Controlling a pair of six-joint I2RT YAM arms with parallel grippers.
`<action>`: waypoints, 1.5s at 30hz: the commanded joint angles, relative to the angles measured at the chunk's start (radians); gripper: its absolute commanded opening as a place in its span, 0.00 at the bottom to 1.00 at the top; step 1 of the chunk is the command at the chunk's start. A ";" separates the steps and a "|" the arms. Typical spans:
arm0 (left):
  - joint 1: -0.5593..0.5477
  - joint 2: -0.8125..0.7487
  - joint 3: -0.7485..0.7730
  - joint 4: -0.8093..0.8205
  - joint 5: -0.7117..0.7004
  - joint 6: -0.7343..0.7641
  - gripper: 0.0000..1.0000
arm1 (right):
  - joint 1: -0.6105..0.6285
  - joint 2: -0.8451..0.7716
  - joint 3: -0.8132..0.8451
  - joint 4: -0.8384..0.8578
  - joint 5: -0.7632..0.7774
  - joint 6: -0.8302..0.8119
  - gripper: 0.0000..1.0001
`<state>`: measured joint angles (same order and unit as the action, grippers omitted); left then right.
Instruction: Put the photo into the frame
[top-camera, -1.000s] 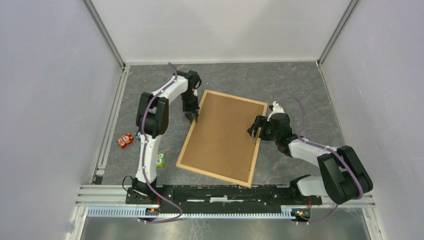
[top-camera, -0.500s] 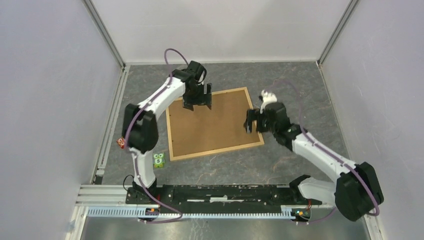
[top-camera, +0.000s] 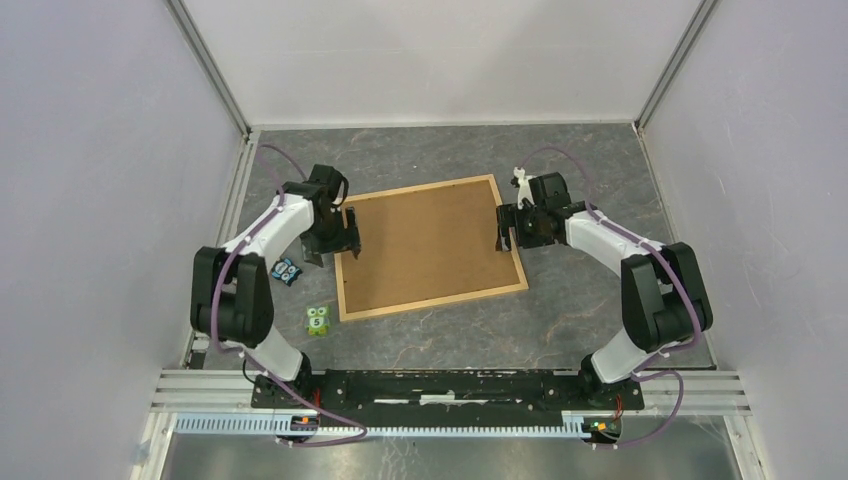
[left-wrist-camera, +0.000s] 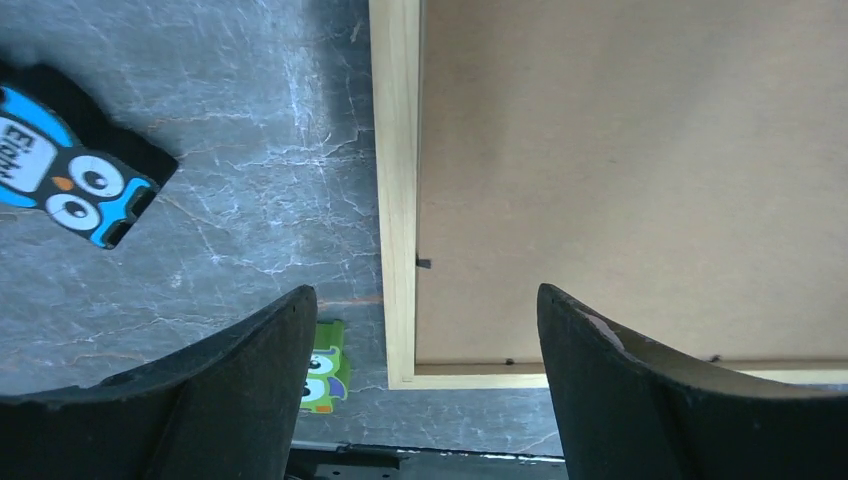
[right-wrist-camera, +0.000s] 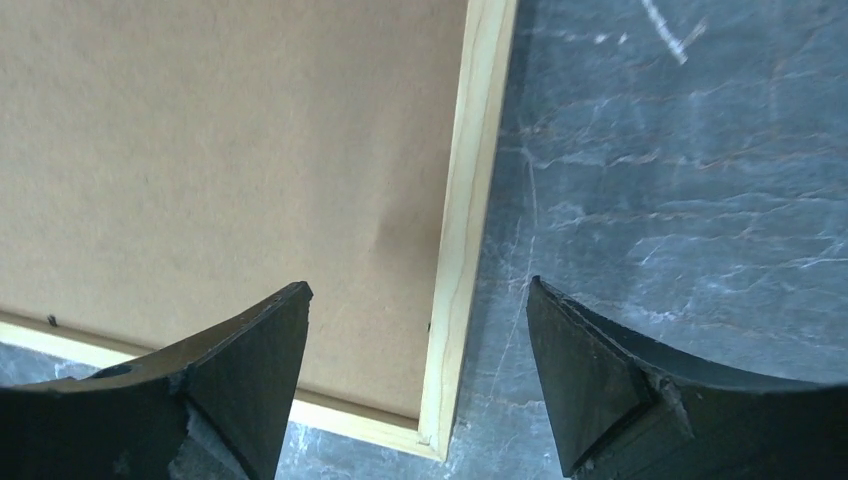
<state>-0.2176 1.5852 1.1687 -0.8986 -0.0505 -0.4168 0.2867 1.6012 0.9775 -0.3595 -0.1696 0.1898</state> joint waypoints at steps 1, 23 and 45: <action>0.007 0.073 -0.006 0.050 -0.016 0.045 0.86 | 0.004 -0.002 -0.021 -0.018 -0.062 -0.026 0.83; 0.024 0.161 -0.067 0.127 -0.081 0.060 0.36 | 0.006 -0.011 -0.040 -0.103 0.074 -0.102 0.38; 0.023 0.159 -0.086 0.129 -0.073 0.053 0.35 | 0.008 0.058 -0.048 -0.051 0.059 -0.090 0.34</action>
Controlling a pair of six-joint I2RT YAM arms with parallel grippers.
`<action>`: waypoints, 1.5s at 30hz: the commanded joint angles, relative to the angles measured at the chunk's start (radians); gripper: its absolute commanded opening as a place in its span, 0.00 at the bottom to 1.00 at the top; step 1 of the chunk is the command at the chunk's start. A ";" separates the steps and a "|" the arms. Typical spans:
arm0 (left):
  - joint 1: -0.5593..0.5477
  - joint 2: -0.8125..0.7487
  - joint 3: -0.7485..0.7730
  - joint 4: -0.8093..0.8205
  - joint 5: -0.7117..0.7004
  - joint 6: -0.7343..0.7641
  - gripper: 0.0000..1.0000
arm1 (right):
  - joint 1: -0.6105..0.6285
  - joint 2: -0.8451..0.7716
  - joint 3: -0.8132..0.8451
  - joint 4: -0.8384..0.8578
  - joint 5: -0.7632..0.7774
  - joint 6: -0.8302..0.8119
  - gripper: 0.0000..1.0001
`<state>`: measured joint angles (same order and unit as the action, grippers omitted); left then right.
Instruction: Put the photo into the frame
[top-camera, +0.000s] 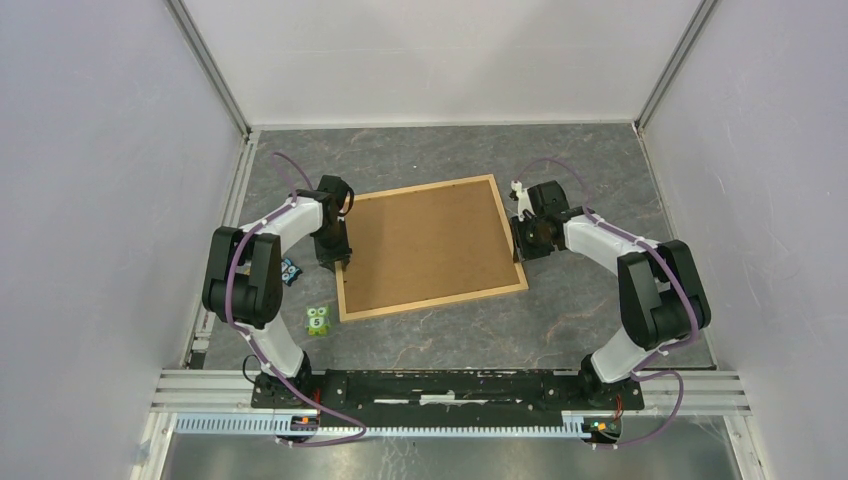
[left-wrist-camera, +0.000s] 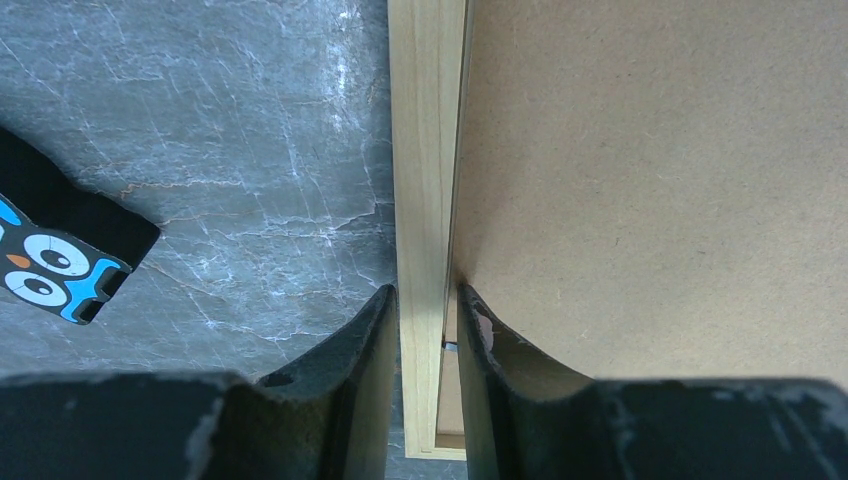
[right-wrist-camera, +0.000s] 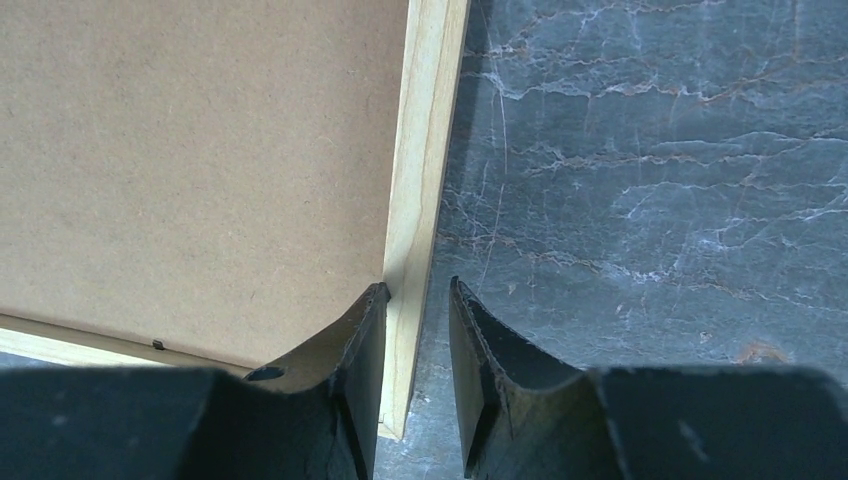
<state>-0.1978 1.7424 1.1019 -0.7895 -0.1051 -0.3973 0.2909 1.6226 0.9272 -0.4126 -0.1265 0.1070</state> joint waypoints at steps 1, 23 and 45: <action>0.003 0.002 -0.019 0.019 -0.019 0.034 0.35 | 0.003 0.036 0.004 -0.005 0.016 -0.006 0.34; -0.012 0.015 -0.022 0.019 -0.005 0.035 0.35 | -0.011 0.145 -0.106 0.091 -0.218 0.076 0.46; -0.022 0.023 -0.013 0.020 0.017 0.040 0.35 | -0.032 0.288 0.454 0.009 -0.005 0.048 0.33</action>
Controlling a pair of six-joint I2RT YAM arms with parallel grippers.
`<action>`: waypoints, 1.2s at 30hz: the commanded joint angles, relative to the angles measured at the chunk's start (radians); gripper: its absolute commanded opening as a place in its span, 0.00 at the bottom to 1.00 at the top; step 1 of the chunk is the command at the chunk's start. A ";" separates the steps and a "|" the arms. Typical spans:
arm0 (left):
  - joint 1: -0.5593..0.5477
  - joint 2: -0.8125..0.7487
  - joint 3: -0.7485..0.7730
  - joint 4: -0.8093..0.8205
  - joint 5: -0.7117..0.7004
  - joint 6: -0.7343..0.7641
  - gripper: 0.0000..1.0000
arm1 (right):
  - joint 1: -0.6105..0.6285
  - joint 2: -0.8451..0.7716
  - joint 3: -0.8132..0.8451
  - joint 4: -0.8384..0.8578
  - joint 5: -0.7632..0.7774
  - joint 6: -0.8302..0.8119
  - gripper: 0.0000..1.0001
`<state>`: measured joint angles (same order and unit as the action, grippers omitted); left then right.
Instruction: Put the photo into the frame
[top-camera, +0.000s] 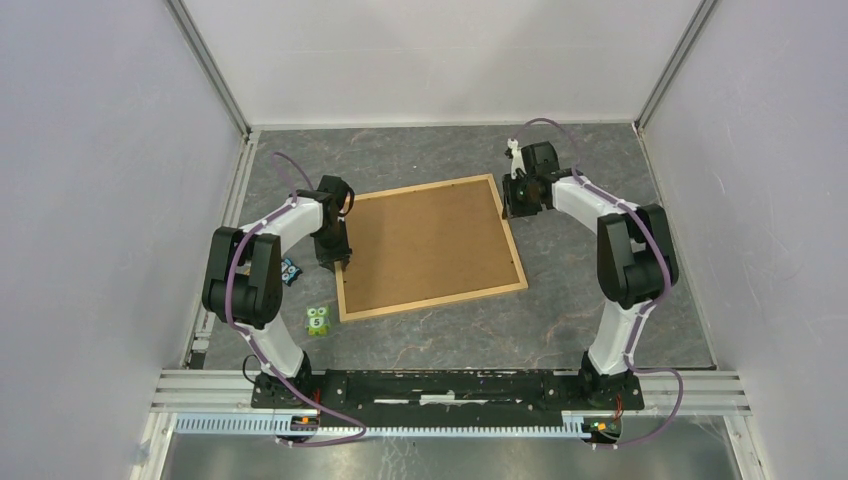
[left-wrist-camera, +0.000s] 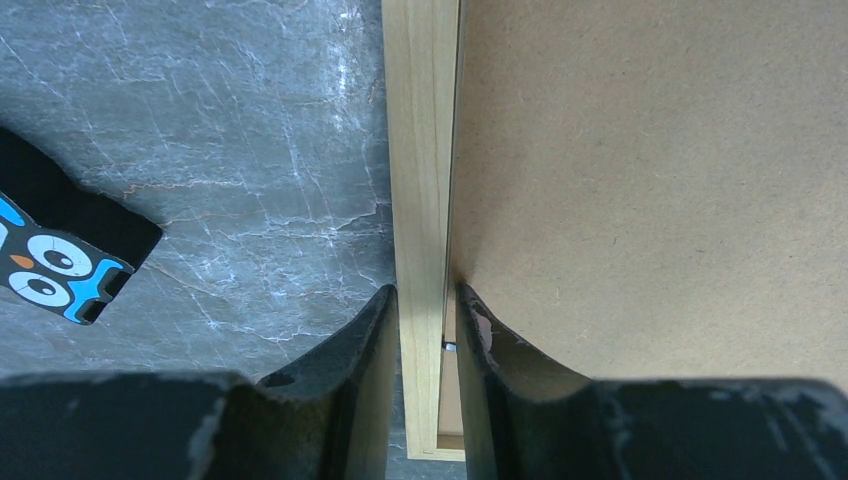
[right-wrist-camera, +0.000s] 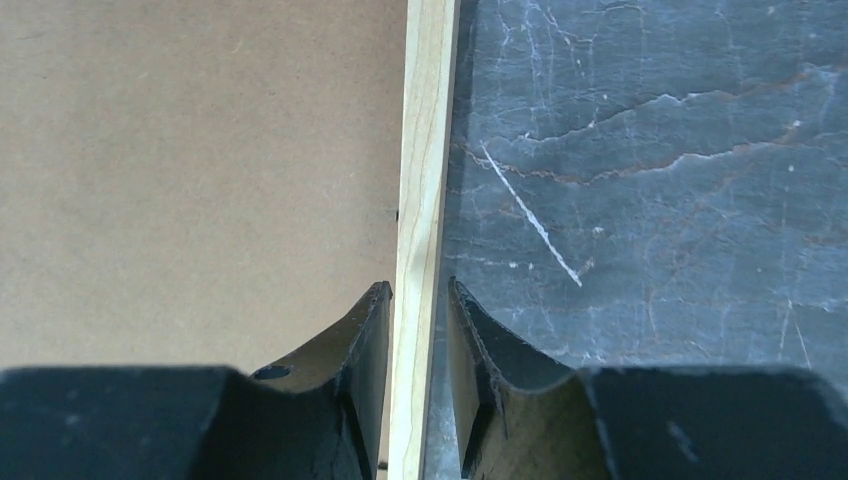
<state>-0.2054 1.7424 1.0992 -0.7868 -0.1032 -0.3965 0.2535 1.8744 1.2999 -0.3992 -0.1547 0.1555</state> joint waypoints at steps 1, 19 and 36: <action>-0.014 0.025 -0.010 0.018 0.016 0.039 0.34 | 0.006 0.053 0.094 -0.011 0.029 -0.004 0.33; -0.022 0.029 -0.009 0.018 0.027 0.041 0.34 | -0.012 0.162 0.118 0.007 0.031 0.013 0.27; -0.029 0.039 -0.009 0.017 0.023 0.058 0.34 | -0.040 0.279 0.220 -0.116 0.052 0.026 0.26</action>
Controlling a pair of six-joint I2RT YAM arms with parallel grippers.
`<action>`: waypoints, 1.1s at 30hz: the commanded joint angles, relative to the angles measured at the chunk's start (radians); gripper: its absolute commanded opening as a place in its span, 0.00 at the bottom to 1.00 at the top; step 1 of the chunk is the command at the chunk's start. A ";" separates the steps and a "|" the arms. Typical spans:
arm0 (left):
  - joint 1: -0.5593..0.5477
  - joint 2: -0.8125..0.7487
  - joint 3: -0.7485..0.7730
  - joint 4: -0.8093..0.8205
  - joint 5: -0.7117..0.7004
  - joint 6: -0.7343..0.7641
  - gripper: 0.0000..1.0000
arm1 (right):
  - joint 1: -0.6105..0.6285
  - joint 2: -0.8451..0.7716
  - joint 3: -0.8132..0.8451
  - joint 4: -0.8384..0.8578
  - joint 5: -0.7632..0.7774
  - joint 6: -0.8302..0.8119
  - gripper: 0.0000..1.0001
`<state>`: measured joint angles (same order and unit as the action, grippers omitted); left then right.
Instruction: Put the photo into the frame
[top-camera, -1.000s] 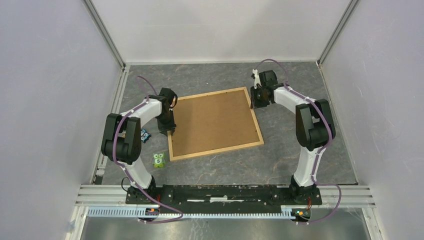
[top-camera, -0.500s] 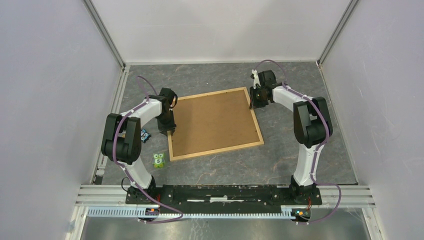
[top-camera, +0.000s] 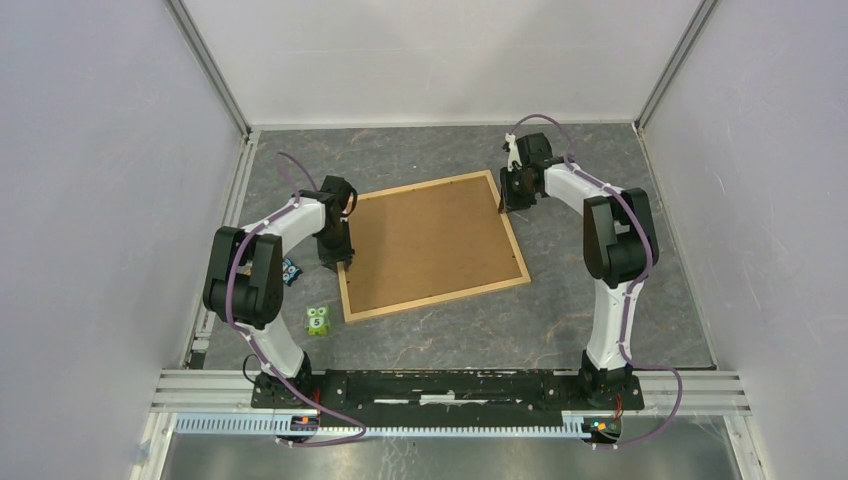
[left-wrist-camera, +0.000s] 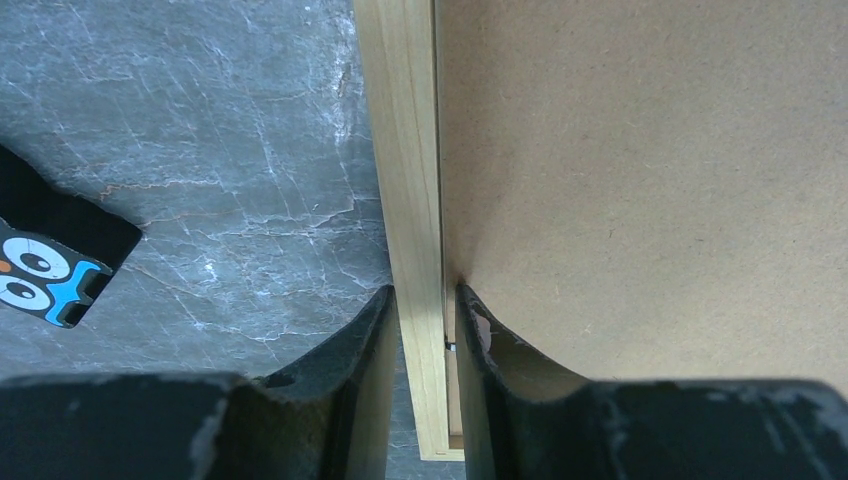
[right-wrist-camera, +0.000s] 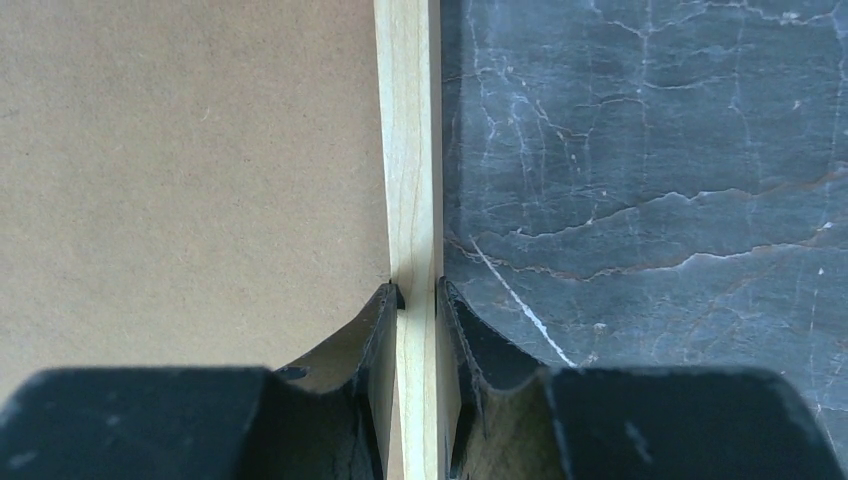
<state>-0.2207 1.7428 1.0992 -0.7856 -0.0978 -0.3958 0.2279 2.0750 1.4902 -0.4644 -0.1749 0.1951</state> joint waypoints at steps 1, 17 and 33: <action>-0.015 0.041 -0.009 0.014 0.019 0.059 0.34 | -0.013 0.088 0.041 -0.059 0.073 -0.016 0.26; -0.025 0.070 -0.005 0.003 -0.012 0.079 0.30 | 0.054 0.384 0.460 -0.374 0.177 -0.233 0.39; -0.035 0.057 -0.010 0.005 -0.019 0.081 0.29 | -0.026 0.061 0.180 -0.029 -0.102 -0.077 0.69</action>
<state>-0.2382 1.7611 1.1175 -0.8040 -0.1070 -0.3607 0.2520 2.2589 1.8015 -0.6453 -0.2646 0.0307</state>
